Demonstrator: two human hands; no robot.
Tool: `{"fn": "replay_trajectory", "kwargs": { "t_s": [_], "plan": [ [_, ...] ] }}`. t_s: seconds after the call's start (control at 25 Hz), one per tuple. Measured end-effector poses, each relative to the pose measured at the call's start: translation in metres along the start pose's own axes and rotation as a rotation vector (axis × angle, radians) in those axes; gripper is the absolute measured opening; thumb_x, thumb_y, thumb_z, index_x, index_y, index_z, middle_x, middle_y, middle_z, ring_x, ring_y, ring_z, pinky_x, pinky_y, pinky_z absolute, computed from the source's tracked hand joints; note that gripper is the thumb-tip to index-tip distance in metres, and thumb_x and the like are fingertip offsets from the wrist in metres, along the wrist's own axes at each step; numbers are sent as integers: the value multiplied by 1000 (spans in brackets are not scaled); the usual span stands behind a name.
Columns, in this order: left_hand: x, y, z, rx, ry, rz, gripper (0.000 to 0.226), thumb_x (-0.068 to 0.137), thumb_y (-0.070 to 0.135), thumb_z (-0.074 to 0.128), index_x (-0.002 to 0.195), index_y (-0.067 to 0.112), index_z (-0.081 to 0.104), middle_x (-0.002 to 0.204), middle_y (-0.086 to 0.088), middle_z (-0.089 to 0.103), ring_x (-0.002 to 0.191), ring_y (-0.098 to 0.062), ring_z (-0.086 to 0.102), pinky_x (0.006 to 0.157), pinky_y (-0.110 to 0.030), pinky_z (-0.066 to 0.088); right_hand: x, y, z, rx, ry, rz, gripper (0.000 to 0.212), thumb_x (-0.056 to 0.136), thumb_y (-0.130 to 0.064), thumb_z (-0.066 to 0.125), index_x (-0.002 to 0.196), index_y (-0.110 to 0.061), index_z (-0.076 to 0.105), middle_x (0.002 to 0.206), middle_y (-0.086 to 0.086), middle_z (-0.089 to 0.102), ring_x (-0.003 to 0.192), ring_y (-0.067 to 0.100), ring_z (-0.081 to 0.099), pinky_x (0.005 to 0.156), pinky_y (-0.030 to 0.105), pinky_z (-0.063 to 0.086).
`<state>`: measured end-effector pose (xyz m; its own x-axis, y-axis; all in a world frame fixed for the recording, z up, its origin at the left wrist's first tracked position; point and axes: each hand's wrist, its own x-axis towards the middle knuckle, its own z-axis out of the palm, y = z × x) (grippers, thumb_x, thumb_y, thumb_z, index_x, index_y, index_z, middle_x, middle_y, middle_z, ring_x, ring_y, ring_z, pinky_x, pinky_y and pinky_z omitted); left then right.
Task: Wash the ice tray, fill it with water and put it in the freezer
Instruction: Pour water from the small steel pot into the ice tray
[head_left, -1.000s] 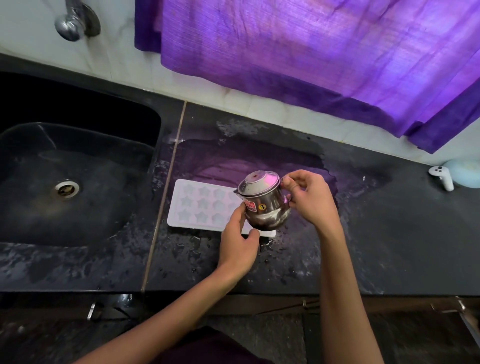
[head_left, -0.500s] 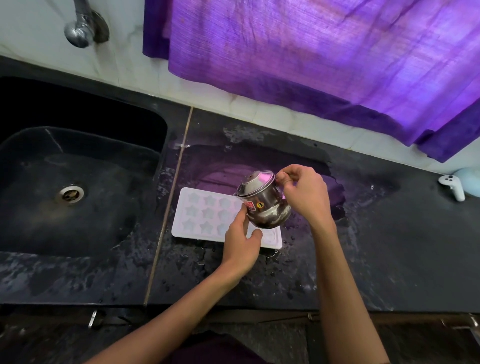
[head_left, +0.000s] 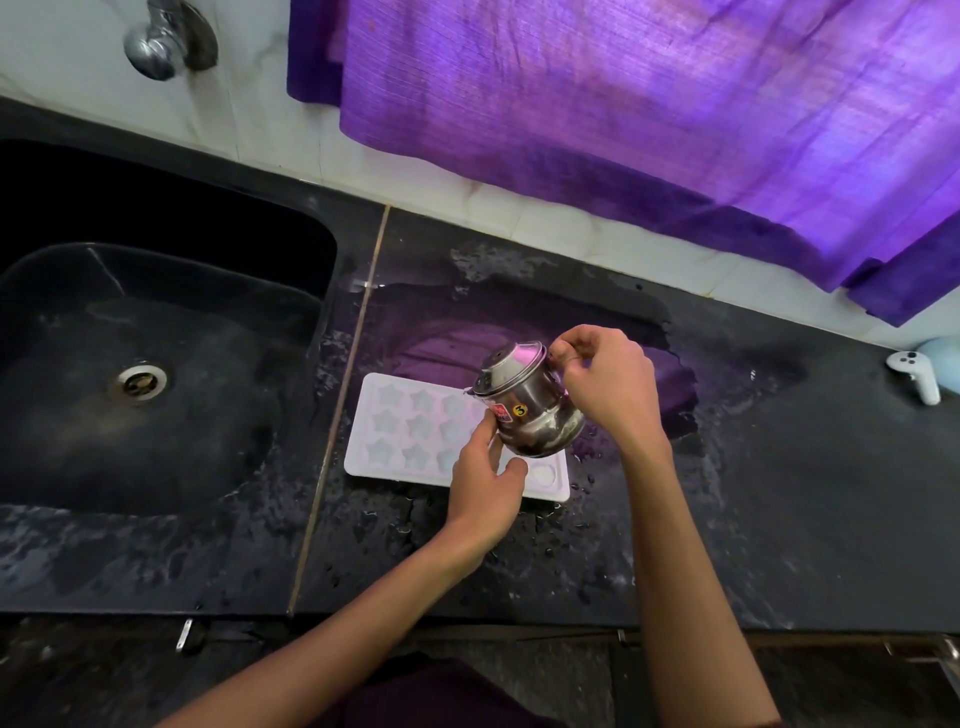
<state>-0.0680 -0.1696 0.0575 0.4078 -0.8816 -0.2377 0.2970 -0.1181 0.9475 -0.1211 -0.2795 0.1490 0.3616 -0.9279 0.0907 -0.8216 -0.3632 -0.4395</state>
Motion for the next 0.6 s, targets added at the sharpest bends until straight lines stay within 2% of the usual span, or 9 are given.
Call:
{"fn": "replay_trajectory", "kwargs": {
  "t_s": [0.28, 0.6],
  "plan": [
    [1, -1, 1, -5, -6, -10, 66, 88, -9, 45, 145, 23, 34, 127, 21, 44, 130, -4, 41, 102, -17, 32, 0, 0, -1, 2, -12, 18, 14, 93, -32, 54, 92, -29, 68, 93, -3, 72, 91, 20, 64, 86, 38, 50],
    [1, -1, 0, -8, -8, -17, 66, 89, -8, 45, 146, 24, 33, 128, 19, 44, 133, -7, 40, 102, -18, 32, 0, -2, 0, 8, -16, 26, 14, 92, -32, 55, 92, -28, 69, 93, -3, 72, 91, 21, 64, 88, 42, 51]
  ]
}}
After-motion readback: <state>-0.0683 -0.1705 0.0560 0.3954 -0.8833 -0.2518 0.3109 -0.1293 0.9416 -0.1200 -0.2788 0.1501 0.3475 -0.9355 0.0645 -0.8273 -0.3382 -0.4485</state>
